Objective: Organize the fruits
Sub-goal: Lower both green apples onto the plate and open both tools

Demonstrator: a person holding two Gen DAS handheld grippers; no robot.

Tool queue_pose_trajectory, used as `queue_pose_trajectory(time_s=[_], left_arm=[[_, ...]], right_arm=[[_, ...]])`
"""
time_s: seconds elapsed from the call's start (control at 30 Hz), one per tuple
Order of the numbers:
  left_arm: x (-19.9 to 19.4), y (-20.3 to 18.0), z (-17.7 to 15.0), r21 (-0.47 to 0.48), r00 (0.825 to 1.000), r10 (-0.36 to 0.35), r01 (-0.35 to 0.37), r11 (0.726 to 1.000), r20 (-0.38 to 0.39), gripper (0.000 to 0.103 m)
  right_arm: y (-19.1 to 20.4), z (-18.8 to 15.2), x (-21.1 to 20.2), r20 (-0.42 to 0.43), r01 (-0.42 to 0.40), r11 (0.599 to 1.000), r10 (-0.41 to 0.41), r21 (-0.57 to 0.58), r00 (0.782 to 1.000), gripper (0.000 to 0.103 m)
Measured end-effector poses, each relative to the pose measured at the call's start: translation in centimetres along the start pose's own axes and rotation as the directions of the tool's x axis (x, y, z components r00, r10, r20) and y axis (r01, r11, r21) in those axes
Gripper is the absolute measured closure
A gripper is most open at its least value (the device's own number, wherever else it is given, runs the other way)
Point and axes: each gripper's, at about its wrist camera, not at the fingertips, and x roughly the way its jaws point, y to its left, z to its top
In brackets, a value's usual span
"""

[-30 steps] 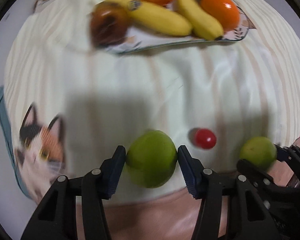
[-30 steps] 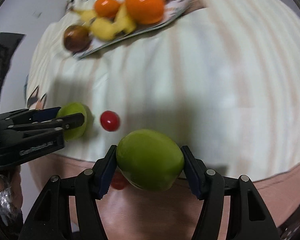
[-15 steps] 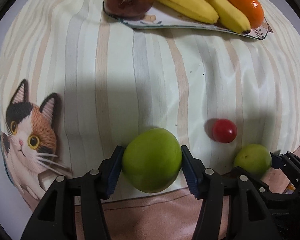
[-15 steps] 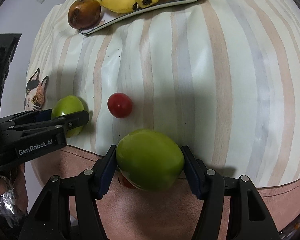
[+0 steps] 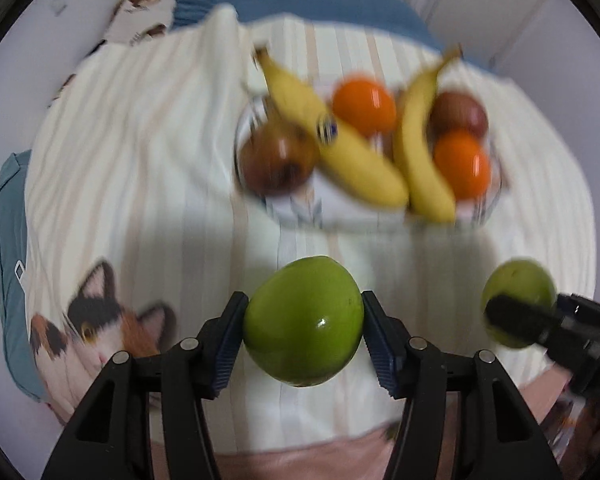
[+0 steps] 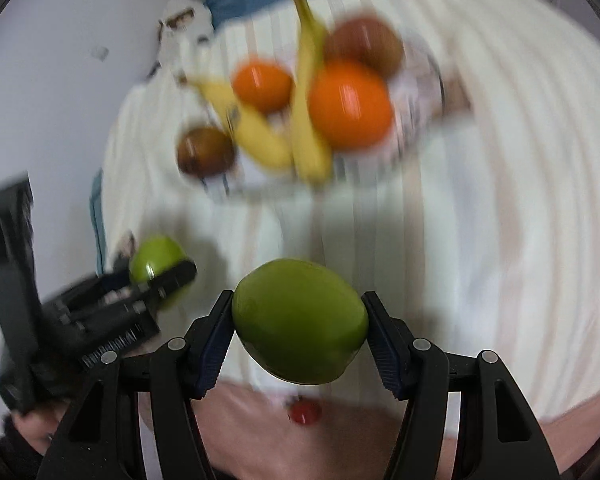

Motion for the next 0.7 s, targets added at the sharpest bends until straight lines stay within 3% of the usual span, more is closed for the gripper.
queue_pose_trajectory(time_s=[0.1, 0.23, 0.47, 0.7], left_arm=[[-0.2, 1.0, 2.5, -0.122, 0.997, -0.077, 0.08, 0.989, 0.031, 0.049], [0.4, 3.0, 5.4, -0.258, 0.983, -0.178, 0.182, 0.949, 0.041, 0.049], [2.0, 1.0, 6.9, -0.199, 0.986, -0.153, 0.163, 0.966, 0.064, 0.049], [3.7, 0.3, 7.5, -0.158, 0.99, -0.123, 0.132, 0.979, 0.064, 0.049]], right_arm=[[1.4, 4.4, -1.3, 0.063, 0.003, 1.0, -0.001, -0.027, 0.998, 0.038], [3.0, 9.1, -0.9, 0.092, -0.009, 1.0, 0.011, -0.027, 0.996, 0.038], [3.0, 12.7, 2.0, 0.016, -0.022, 1.0, 0.022, 0.021, 1.0, 0.038], [2.9, 13.4, 4.6, -0.044, 0.007, 0.999, -0.005, 0.035, 0.999, 0.038]])
